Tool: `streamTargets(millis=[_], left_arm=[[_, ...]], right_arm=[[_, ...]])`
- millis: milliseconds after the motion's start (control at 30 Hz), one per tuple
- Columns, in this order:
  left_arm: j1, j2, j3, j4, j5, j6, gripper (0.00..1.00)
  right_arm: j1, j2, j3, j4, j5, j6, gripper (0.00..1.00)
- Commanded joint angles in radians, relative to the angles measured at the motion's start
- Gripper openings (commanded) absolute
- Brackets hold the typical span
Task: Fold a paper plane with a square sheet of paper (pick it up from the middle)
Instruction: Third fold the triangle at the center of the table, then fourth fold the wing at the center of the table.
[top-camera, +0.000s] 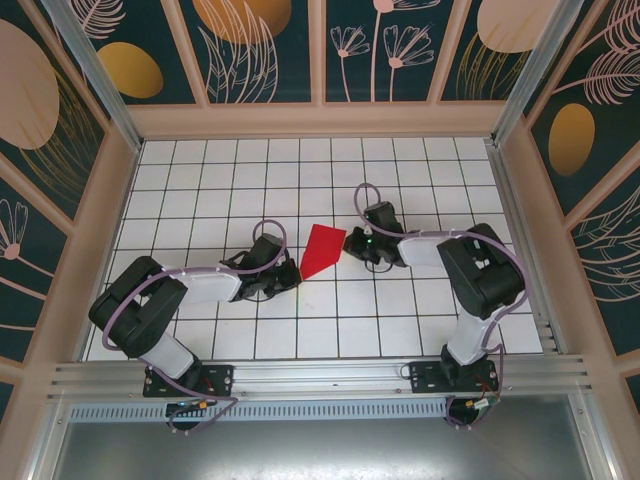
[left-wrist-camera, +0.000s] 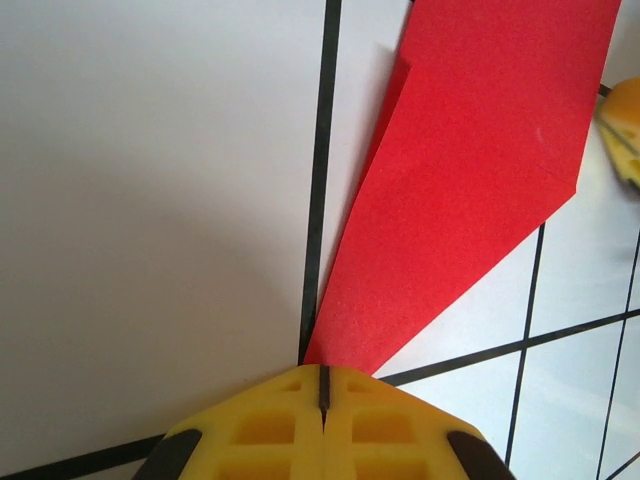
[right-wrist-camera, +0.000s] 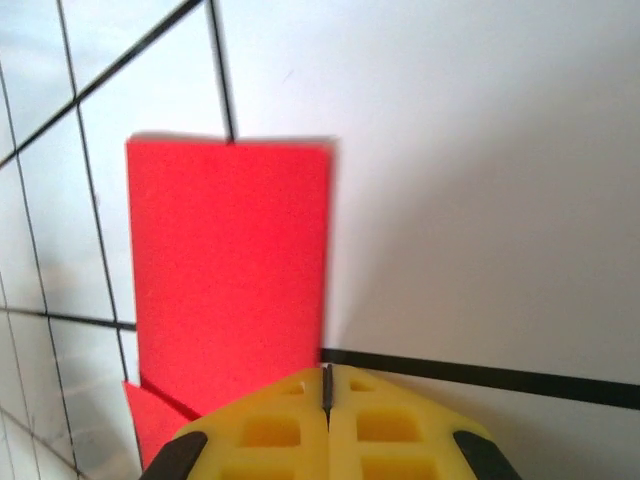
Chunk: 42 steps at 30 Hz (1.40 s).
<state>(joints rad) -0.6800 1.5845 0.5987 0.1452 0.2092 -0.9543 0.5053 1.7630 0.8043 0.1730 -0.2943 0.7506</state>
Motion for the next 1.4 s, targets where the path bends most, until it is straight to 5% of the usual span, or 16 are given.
streamTargets(millis=[0,233,433,800,1367], left_arm=[[-0.004,-0.011,0.011,-0.136,0.032,0.023,0.00],[-0.003,-0.084,0.136,-0.074,0.022,0.055,0.22],[-0.004,-0.032,0.188,-0.060,-0.068,0.076,0.26],[-0.003,0.119,0.264,-0.059,-0.097,0.097,0.17],[-0.004,0.123,0.256,-0.074,-0.129,0.092,0.14]], right_arm=[[-0.002,-0.108,-0.013,-0.057,0.046,-0.034,0.03],[-0.014,-0.219,-0.074,-0.022,-0.037,0.050,0.32],[-0.017,-0.211,-0.125,0.084,-0.166,0.141,0.47],[0.009,-0.107,-0.117,0.128,-0.217,0.221,0.48],[0.036,0.001,-0.043,0.128,-0.243,0.224,0.41]])
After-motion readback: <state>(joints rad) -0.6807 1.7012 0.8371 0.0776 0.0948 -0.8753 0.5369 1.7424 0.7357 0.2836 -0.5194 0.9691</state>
